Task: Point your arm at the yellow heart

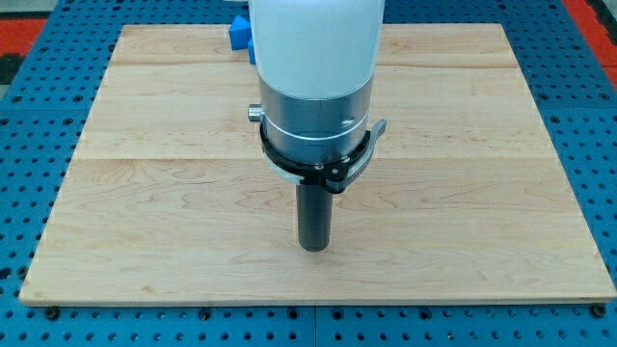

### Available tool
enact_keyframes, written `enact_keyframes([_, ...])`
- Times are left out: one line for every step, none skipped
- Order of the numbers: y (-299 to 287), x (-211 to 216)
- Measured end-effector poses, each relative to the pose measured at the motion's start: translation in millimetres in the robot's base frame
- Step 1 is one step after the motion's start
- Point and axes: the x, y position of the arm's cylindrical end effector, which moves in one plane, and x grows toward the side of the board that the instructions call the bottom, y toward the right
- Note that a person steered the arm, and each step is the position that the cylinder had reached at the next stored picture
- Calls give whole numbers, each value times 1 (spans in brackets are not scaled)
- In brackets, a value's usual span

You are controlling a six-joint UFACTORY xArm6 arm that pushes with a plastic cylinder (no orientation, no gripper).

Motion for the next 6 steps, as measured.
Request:
enact_keyframes([0, 0])
enact_keyframes([3, 1])
enact_keyframes([1, 3])
enact_keyframes([9, 2])
enact_keyframes([56, -76])
enact_keyframes([119, -211])
